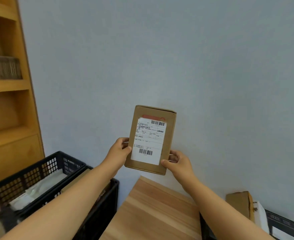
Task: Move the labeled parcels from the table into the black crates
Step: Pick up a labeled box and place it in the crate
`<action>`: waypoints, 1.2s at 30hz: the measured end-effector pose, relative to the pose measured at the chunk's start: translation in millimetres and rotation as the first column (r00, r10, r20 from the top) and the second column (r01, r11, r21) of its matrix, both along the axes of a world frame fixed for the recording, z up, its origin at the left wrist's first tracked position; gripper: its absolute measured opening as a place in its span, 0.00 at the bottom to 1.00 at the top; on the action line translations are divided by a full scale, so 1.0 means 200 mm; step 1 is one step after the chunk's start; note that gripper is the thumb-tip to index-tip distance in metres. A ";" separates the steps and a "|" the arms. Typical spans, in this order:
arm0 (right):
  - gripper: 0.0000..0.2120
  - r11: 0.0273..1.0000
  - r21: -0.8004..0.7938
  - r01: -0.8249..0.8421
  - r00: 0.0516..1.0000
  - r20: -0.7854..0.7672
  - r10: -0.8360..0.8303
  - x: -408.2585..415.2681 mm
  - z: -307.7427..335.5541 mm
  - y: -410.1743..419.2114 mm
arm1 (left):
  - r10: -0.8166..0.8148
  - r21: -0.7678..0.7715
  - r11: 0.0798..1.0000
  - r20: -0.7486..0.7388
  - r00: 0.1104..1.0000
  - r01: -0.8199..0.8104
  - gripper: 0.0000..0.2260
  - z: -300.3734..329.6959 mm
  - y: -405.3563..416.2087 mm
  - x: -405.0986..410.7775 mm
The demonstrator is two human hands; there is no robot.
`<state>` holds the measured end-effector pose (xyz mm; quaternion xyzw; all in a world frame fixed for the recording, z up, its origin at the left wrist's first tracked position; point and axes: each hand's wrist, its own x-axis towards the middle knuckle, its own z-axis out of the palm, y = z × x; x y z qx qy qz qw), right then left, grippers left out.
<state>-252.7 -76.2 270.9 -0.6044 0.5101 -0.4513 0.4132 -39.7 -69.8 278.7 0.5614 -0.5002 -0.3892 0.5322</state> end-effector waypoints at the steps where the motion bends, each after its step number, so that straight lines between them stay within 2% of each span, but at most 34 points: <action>1: 0.18 1.000 0.003 -0.014 1.000 -0.005 0.014 0.09 -0.01 0.01 | 0.010 0.005 1.000 0.005 1.000 -0.010 0.14 -0.02 0.02 0.10; 16: 0.19 0.960 0.146 -0.237 0.971 0.003 0.239 1.79 -0.36 0.29 | 0.197 0.106 0.975 -0.020 0.980 -0.194 0.13 -0.32 0.58 1.78; 22: 0.21 0.937 0.203 -0.286 0.955 -0.020 0.296 2.17 -0.44 0.31 | 0.267 0.138 0.955 -0.010 0.964 -0.263 0.15 -0.41 0.66 2.13; 26: 0.18 0.916 0.229 -0.329 0.939 -0.022 0.343 2.35 -0.49 0.24 | 0.305 0.159 0.940 -0.004 0.952 -0.301 0.14 -0.48 0.63 2.30; 36: 0.20 0.893 0.256 -0.370 0.926 0.025 0.377 2.87 -0.65 -0.25 | 0.319 0.199 0.920 0.115 0.941 -0.337 0.22 -0.54 0.25 2.74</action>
